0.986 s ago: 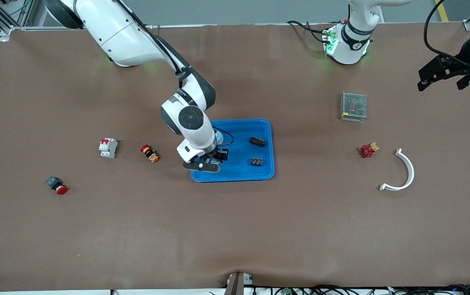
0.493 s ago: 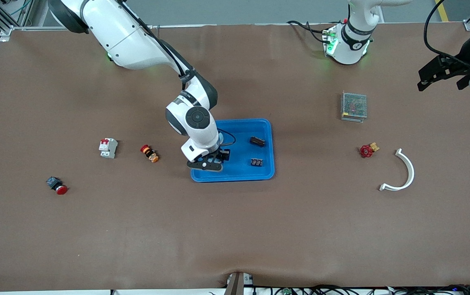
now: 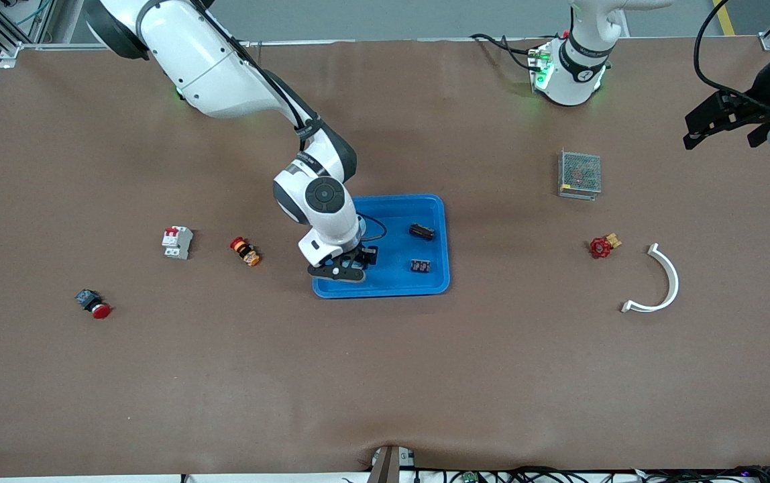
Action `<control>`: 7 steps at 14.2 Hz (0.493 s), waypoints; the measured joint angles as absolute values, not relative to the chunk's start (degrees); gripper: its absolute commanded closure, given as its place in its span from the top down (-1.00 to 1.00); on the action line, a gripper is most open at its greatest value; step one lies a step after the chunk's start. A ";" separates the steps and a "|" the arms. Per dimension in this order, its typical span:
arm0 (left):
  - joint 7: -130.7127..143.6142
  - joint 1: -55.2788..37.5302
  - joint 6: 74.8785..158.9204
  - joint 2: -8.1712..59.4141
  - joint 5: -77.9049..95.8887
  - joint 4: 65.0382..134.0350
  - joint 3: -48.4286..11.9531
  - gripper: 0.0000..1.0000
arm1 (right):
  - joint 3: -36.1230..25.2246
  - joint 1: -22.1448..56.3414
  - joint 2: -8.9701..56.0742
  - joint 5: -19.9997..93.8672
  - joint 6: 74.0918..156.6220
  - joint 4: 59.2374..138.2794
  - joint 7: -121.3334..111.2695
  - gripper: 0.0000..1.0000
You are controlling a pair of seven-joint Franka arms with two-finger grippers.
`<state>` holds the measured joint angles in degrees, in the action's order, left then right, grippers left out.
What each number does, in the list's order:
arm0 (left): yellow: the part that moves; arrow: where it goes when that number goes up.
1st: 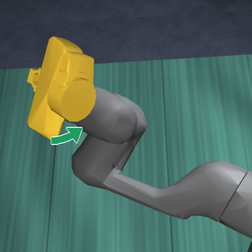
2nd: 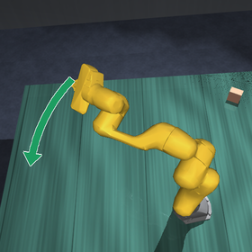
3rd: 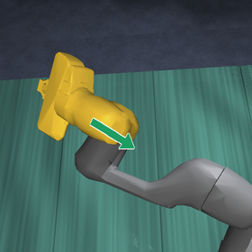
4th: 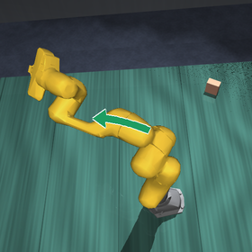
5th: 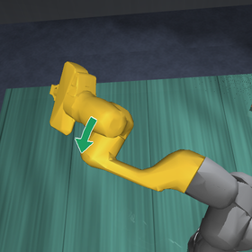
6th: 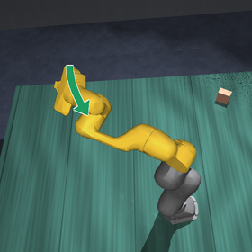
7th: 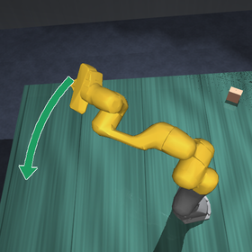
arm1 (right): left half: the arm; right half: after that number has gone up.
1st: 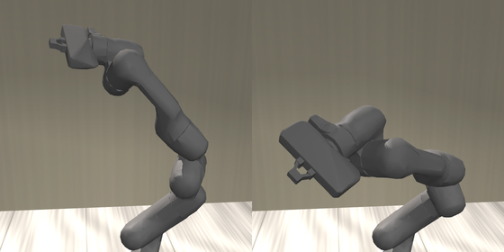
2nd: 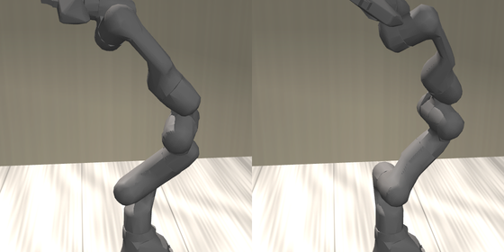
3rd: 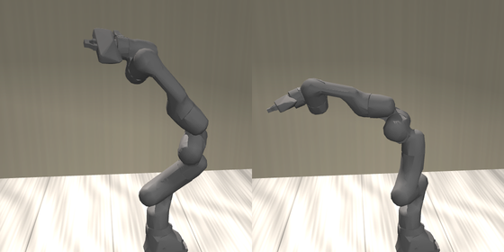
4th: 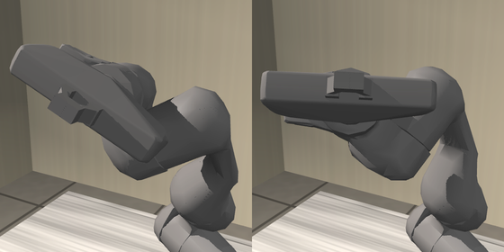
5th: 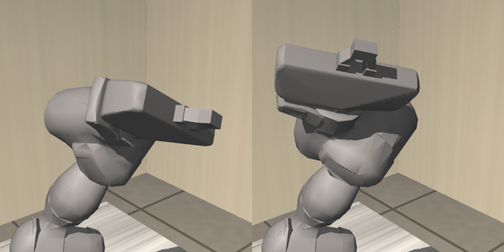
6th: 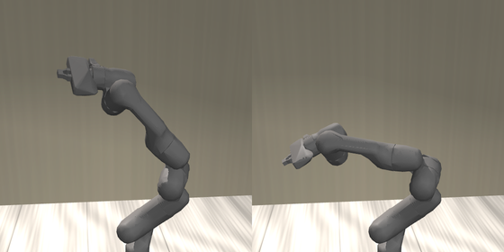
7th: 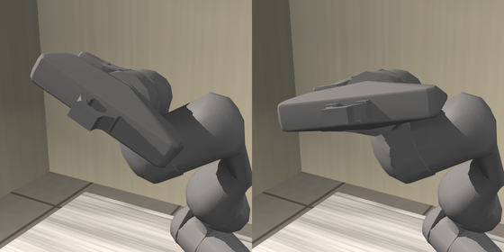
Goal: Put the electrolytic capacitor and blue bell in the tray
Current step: 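Lower the bell into the tray beside the first bell with the right gripper, then open the right gripper to release the bell and lift away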
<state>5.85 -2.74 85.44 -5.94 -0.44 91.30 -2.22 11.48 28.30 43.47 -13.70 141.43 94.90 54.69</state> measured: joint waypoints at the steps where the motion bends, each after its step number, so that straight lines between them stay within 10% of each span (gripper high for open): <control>1: 5.85 -2.74 85.45 -5.93 -0.44 91.32 -2.22 1.00 | 11.11 28.73 43.47 -13.71 141.43 94.79 54.74 0.17; 3: 5.85 -2.74 85.46 -5.93 -0.44 91.34 -2.22 1.00 | 10.62 29.32 43.48 -13.71 141.43 94.63 55.12 1.00; 7: 5.85 -2.73 85.45 -5.93 -0.44 91.34 -2.19 1.00 | 10.36 29.55 43.48 -13.71 141.42 94.16 55.67 1.00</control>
